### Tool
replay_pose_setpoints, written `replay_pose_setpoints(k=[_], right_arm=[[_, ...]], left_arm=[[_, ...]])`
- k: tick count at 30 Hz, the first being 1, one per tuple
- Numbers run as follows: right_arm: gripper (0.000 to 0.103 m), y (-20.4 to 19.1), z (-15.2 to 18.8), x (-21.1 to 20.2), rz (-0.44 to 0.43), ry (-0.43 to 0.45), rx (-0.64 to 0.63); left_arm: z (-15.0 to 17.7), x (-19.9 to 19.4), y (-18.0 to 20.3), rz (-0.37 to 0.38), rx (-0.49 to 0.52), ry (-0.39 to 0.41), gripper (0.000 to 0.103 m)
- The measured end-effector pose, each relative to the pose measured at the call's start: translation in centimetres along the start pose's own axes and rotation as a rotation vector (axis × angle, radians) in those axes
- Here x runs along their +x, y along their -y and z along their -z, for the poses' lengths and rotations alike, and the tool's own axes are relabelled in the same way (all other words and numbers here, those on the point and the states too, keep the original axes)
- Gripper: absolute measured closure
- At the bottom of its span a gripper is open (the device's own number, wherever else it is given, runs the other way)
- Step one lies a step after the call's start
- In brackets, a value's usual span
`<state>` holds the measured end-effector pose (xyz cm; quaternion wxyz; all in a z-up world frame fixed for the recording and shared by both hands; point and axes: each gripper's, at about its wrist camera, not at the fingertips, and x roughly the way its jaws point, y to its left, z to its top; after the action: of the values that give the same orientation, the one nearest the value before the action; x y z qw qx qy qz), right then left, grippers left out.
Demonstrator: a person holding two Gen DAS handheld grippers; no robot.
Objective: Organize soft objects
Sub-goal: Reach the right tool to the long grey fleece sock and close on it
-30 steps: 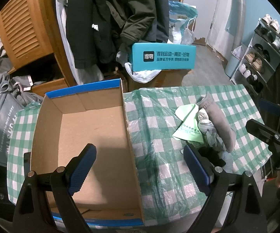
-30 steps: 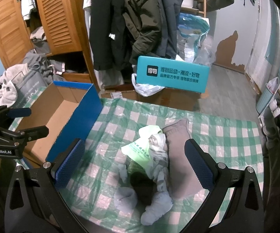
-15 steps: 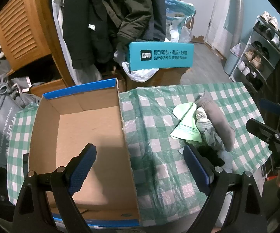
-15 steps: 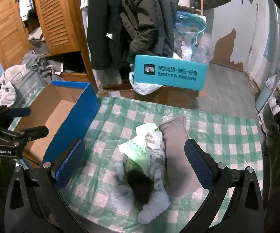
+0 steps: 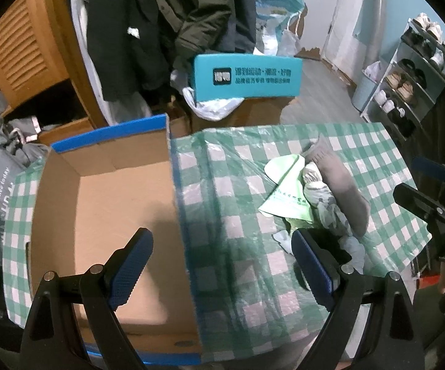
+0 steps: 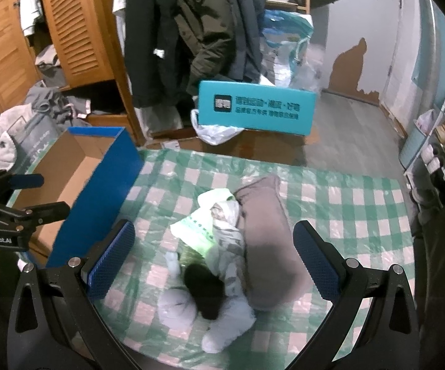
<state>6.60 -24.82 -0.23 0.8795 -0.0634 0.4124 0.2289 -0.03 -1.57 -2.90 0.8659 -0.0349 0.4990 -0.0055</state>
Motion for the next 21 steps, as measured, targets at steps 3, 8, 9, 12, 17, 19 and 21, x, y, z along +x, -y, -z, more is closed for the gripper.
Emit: replay_pose_setpoints(k=[3,8,9,12,17,19,21], right_arm=[[0.002,0.9,0.2,0.4,0.015,-0.015,0.011],[0.002,2.8,0.7,1.5,0.045,-0.039,0.033],[0.002,3.3,0.9,1.8,0.048,-0.044,0.039],[0.002,4.1,1.0,2.4,0.059,-0.055,0.053],[0.002,5.5,1.3,3.8,0.074,-0.078,0.059],[0.002,6.1,1.4,4.7,0.080,-0.092,0.060],[0.002,6.5,1.6,5.5,0.084,-0.106,0.061]], left_arm=[[-0.7,0.9,0.6,0.002,0.005,-0.021,0.010],[-2.0,2.5,1.9,0.002,0.011,-0.055,0.010],[-2.2,2.9,2.1,0.003,0.009,-0.064,0.010],[-2.6,3.8,2.5,0.013,0.002,-0.086,0.010],[-2.9,5.7,3.2,0.007,0.001,-0.125,0.010],[-2.9,6.4,3.4,0.011,-0.009,-0.147,0.010],[-3.0,7.2,3.7,0.017,-0.018,-0.162,0.010]])
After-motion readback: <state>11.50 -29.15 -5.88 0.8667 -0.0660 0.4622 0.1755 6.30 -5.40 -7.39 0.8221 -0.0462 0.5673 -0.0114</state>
